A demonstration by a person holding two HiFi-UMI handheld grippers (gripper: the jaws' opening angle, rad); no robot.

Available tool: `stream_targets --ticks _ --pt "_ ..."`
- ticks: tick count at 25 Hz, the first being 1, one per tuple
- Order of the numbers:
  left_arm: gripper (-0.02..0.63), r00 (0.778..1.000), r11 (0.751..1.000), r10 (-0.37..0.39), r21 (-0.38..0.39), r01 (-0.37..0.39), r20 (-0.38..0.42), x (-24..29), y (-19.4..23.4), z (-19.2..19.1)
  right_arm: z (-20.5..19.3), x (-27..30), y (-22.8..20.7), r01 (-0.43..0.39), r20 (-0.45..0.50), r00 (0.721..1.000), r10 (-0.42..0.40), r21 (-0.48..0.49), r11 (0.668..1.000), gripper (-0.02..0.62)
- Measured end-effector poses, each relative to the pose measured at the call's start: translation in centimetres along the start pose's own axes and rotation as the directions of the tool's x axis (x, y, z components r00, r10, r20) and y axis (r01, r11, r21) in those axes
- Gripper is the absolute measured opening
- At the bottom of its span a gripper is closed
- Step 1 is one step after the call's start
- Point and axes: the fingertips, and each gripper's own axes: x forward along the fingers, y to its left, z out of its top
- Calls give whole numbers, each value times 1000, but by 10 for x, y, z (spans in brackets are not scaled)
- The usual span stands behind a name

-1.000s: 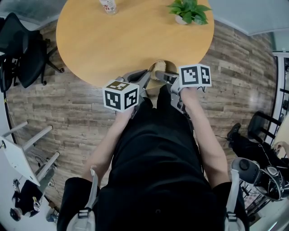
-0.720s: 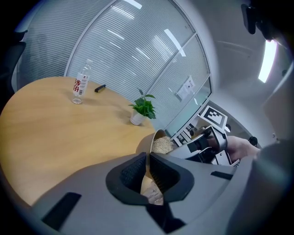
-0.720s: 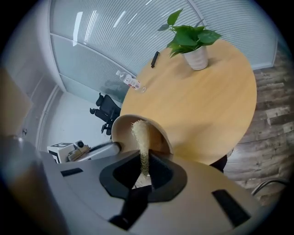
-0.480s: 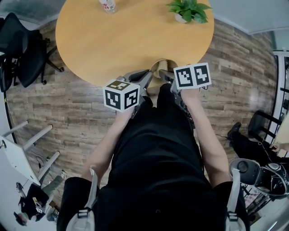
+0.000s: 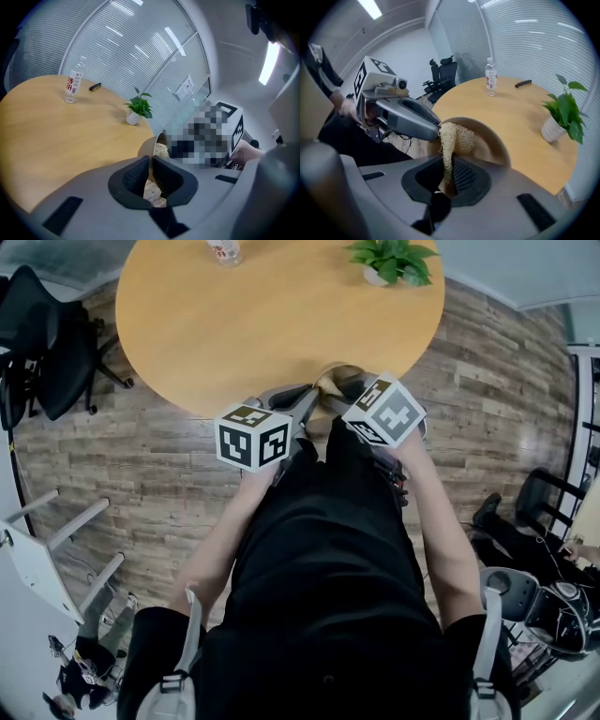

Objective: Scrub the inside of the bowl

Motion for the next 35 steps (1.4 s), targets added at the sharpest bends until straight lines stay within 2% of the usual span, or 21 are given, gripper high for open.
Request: stream_targets --ticks 4,7,11,15,18,21,23,25,28,30,32,35 --pt "29 1000 1000 8 -1 -8 -17 1 0 -5 -9 0 9 -13 -79 997 -2 -182 983 37" --pt "29 999 999 27 -19 -27 -32 1 4 -9 -20 -2 11 -22 -145 989 -27 -319 947 37" --pt "29 999 998 31 -48 -33 -38 2 8 -10 -26 -4 3 12 -177 978 -114 -495 869 37" --pt "28 999 997 36 -65 -38 -37 0 11 -12 -24 -8 -4 70 -168 958 -234 -652 755 37" --pt "26 998 996 37 -80 -40 -42 1 13 -15 -20 -14 -8 110 -144 943 -299 -713 692 37" --pt "23 998 995 42 -90 -46 -49 2 15 -18 -13 -19 -7 133 -105 942 -318 -756 641 37" --pt "21 998 995 43 -93 -47 -51 2 15 -19 -8 -21 -5 149 -76 942 -326 -777 612 37" --pt "20 998 995 37 -96 -42 -48 2 15 -18 -6 -22 -6 160 -61 941 -333 -785 598 37" --pt "20 999 994 23 -105 -27 -35 6 15 -13 -8 -17 -14 165 -68 939 -337 -771 615 37" --pt "20 999 995 21 -101 -24 -24 5 14 -10 -12 -13 -16 166 -84 939 -333 -737 656 37" --pt "20 1000 995 24 -93 -25 -9 2 12 -8 -17 -10 -12 162 -103 947 -305 -664 730 37" --pt "21 1000 995 21 -93 -21 4 0 12 -6 -20 -4 -6 137 -110 972 -207 -449 883 37"
